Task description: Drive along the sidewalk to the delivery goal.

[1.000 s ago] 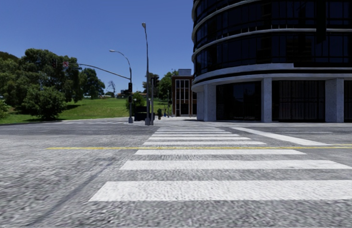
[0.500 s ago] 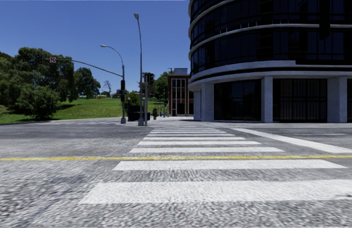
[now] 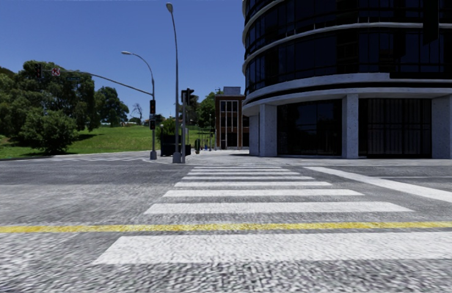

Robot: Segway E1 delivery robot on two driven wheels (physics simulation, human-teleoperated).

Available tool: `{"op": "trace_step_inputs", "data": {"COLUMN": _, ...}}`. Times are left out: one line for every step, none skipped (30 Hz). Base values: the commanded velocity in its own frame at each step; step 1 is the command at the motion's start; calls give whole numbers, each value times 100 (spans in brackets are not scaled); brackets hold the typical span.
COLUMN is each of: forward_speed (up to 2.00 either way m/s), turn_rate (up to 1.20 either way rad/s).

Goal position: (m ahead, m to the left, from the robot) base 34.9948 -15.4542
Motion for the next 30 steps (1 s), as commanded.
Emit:
{"op": "trace_step_inputs", "data": {"forward_speed": 200, "turn_rate": 0}}
{"op": "trace_step_inputs", "data": {"forward_speed": 200, "turn_rate": 0}}
{"op": "trace_step_inputs", "data": {"forward_speed": 200, "turn_rate": 0}}
{"op": "trace_step_inputs", "data": {"forward_speed": 200, "turn_rate": 0}}
{"op": "trace_step_inputs", "data": {"forward_speed": 200, "turn_rate": 0}}
{"op": "trace_step_inputs", "data": {"forward_speed": 200, "turn_rate": 0}}
{"op": "trace_step_inputs", "data": {"forward_speed": 200, "turn_rate": 0}}
{"op": "trace_step_inputs", "data": {"forward_speed": 200, "turn_rate": 0}}
{"op": "trace_step_inputs", "data": {"forward_speed": 200, "turn_rate": 0}}
{"op": "trace_step_inputs", "data": {"forward_speed": 200, "turn_rate": 0}}
{"op": "trace_step_inputs", "data": {"forward_speed": 200, "turn_rate": 0}}
{"op": "trace_step_inputs", "data": {"forward_speed": 200, "turn_rate": 0}}
{"op": "trace_step_inputs", "data": {"forward_speed": 200, "turn_rate": 0}}
{"op": "trace_step_inputs", "data": {"forward_speed": 200, "turn_rate": 0}}
{"op": "trace_step_inputs", "data": {"forward_speed": 200, "turn_rate": 0}}
{"op": "trace_step_inputs", "data": {"forward_speed": 200, "turn_rate": 0}}
{"op": "trace_step_inputs", "data": {"forward_speed": 200, "turn_rate": 0}}
{"op": "trace_step_inputs", "data": {"forward_speed": 200, "turn_rate": 0}}
{"op": "trace_step_inputs", "data": {"forward_speed": 200, "turn_rate": 0}}
{"op": "trace_step_inputs", "data": {"forward_speed": 200, "turn_rate": 0}}
{"op": "trace_step_inputs", "data": {"forward_speed": 200, "turn_rate": 0}}
{"op": "trace_step_inputs", "data": {"forward_speed": 200, "turn_rate": 0}}
{"op": "trace_step_inputs", "data": {"forward_speed": 200, "turn_rate": 0}}
{"op": "trace_step_inputs", "data": {"forward_speed": 200, "turn_rate": 0}}
{"op": "trace_step_inputs", "data": {"forward_speed": 200, "turn_rate": 0}}
{"op": "trace_step_inputs", "data": {"forward_speed": 200, "turn_rate": 0}}
{"op": "trace_step_inputs", "data": {"forward_speed": 200, "turn_rate": 0}}
{"op": "trace_step_inputs", "data": {"forward_speed": 200, "turn_rate": 0}}
{"op": "trace_step_inputs", "data": {"forward_speed": 200, "turn_rate": 0}}
{"op": "trace_step_inputs", "data": {"forward_speed": 200, "turn_rate": 0}}
